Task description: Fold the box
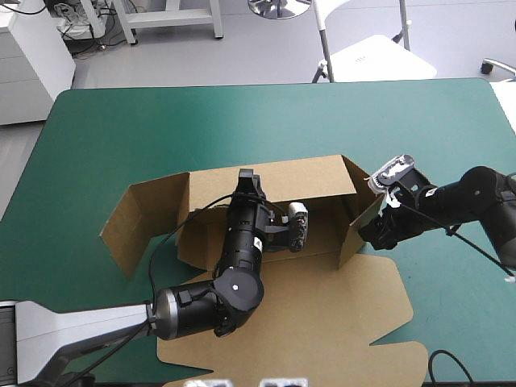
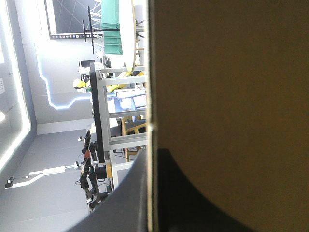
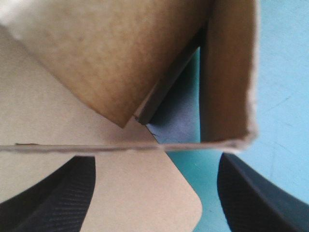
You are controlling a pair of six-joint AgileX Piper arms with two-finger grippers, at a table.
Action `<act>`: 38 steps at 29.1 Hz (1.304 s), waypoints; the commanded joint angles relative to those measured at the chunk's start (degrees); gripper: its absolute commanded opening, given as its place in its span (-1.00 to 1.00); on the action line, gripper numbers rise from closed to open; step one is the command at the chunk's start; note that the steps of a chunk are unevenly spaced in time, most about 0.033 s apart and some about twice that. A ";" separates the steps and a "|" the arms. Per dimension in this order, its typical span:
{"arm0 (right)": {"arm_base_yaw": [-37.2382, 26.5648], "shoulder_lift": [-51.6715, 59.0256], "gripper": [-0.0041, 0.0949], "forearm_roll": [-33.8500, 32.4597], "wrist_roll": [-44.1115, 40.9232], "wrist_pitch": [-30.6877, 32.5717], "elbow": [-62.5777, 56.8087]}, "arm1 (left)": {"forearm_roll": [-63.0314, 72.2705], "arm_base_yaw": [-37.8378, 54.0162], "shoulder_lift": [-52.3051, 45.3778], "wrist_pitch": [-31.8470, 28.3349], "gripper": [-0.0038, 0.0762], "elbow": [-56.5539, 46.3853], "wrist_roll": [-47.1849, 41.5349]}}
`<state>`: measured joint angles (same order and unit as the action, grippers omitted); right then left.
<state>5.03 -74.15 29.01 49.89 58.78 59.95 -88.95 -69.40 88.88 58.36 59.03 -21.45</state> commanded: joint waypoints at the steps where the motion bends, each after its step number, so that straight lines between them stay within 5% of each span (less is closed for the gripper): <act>1: -0.09 1.28 0.48 -2.10 -2.14 -2.92 1.54 | -3.82 -0.28 -2.48 1.84 -0.93 1.38 0.00; 9: -0.09 1.22 0.48 -4.02 -3.10 -6.88 1.54 | -3.82 -0.28 -2.48 1.84 -0.93 1.38 0.00; 27: -0.09 -1.62 0.48 15.86 6.69 -1.78 0.80 | -3.82 -0.28 -2.48 1.84 -0.93 1.38 0.00; 38: -0.09 3.23 0.48 24.67 12.55 -13.24 -9.67 | -3.65 -0.28 -2.48 1.84 -0.93 1.38 0.00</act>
<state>5.03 -74.36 48.59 60.33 49.38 50.85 -88.79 -69.40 88.88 58.31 59.03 -21.40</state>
